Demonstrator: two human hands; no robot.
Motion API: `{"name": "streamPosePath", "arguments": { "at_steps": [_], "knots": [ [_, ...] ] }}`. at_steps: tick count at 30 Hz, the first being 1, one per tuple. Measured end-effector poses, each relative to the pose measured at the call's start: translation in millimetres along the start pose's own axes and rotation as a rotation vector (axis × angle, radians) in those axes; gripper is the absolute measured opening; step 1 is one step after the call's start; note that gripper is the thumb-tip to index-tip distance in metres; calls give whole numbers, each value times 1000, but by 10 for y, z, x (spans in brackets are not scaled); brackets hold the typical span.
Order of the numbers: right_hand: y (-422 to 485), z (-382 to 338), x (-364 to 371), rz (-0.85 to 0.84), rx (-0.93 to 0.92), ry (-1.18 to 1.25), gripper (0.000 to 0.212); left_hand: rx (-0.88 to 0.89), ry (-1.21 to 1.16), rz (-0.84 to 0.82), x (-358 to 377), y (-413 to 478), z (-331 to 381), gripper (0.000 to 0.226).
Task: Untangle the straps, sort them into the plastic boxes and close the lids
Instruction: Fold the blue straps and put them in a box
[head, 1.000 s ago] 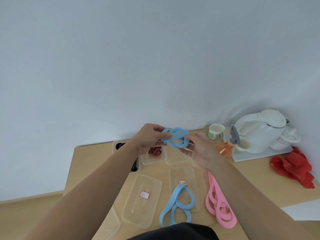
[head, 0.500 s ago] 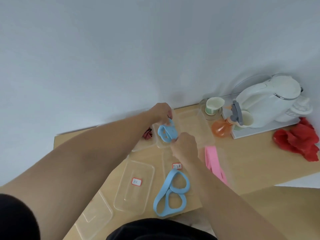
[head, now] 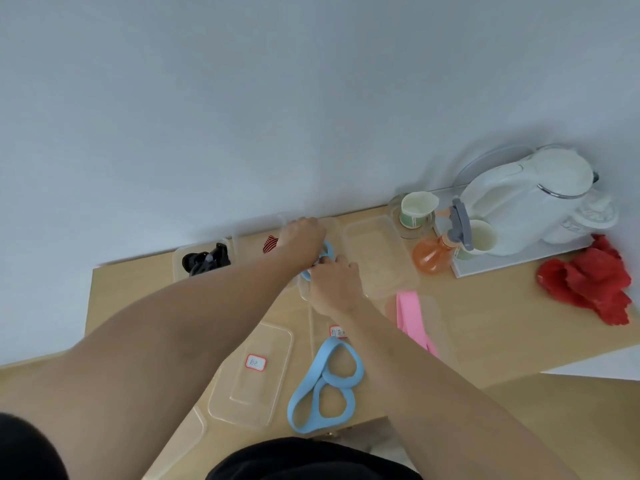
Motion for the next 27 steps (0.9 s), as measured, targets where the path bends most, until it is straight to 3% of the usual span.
{"name": "streamPosePath", "arguments": {
  "at_steps": [3,6,7,9,12,15,18,20,22,24,27],
  "knots": [
    [-231,142,-95,85,18,210,17,-72,-136,97,-143,-210,58,29],
    [-610,372,-144,28,106,370,11,-204,-403,266,-228,-708,235,19],
    [-739,453,-121,-20,145,406,14,-229,-470,255,-186,-915,336,17],
    [-967,593,-32,-164,220,437,17,-252,-558,75,42,-1306,574,17],
    [-1187,698,161,-385,228,315,24,-311,-610,-209,463,-1693,883,39],
    [-1265,745,291,-411,240,380,18,-437,-682,-184,625,-1788,1071,41],
    [-1237,790,289,-377,228,526,3,-542,-743,-85,582,-1774,1128,22],
    [-1213,818,211,-372,199,627,4,-576,-808,-20,506,-1797,1119,12],
    [-1214,839,110,-335,177,691,4,-605,-1024,14,383,-1872,1108,12],
    [-1243,848,-19,-286,182,740,3,-612,-1429,15,196,-1991,1121,13],
    [-1308,804,-228,-283,182,921,7,-593,-1785,-58,-65,-2184,1172,34]
  ]
}}
Point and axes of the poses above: each hand's wrist, its own y-axis towards the middle knuckle, its own x-axis out of the palm, z = x × y, the point moved 1 cm from there along y, towards the middle knuckle, and after that the axes turned 6 degrees about x, right-handed, at the moved point
